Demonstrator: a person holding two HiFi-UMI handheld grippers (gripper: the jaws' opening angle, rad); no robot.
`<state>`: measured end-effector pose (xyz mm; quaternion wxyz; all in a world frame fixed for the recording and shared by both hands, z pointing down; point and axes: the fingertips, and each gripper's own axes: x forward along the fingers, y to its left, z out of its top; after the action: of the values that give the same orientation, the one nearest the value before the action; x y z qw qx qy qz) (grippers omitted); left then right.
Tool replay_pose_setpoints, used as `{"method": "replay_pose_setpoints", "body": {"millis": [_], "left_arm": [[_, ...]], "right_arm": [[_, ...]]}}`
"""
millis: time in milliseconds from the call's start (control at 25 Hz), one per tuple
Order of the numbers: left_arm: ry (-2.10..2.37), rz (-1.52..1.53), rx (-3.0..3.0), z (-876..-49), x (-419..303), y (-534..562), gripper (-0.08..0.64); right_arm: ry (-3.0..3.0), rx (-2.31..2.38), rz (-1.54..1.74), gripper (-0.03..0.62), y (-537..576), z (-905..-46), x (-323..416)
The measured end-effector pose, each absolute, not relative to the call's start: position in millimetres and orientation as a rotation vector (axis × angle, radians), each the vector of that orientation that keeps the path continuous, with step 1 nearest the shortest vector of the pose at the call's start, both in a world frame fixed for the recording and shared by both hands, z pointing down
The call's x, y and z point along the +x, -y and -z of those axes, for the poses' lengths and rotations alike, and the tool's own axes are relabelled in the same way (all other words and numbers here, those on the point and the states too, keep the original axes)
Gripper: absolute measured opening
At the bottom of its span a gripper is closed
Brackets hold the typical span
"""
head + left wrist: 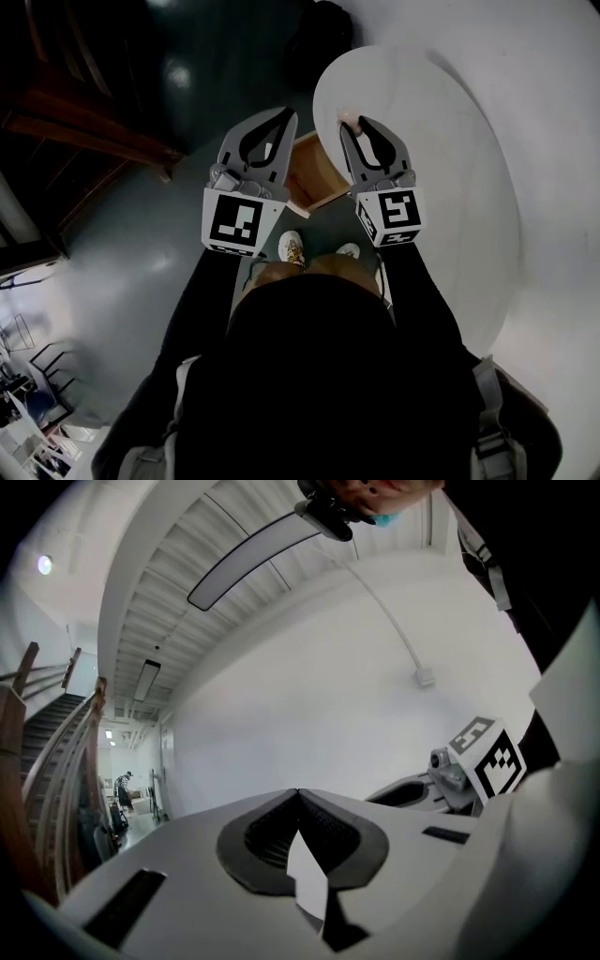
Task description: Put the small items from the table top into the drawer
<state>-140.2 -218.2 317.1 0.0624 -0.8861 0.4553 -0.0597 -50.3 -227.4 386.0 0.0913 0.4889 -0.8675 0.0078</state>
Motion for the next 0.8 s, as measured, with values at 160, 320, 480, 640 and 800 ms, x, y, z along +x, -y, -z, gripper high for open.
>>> {"method": "replay_pose_setpoints", "body": {"millis": [160, 320, 480, 640, 800], "left_arm": [[-1.418, 0.194, -2.679, -324, -150, 218, 0.015], [-1.447, 0.213, -2.679, -333, -158, 215, 0.015], [-1.475, 0.227, -2.68, -338, -166, 214, 0.015], [-1.508, 0.233, -2.684, -345, -174, 210, 0.015], [-1.527, 0.244, -2.681, -351, -183, 204, 0.015]], "right_arm": [[2.543, 1.359, -0.115, 0.12, 228, -432, -67], [2.493, 1.276, -0.175, 0.123, 229, -475, -79], [2.429, 1.217, -0.243, 0.124, 228, -515, -87], [2.381, 1.162, -0.298, 0.127, 221, -550, -94], [2.33, 1.116, -0.353, 0.129, 207, -583, -100]]}}
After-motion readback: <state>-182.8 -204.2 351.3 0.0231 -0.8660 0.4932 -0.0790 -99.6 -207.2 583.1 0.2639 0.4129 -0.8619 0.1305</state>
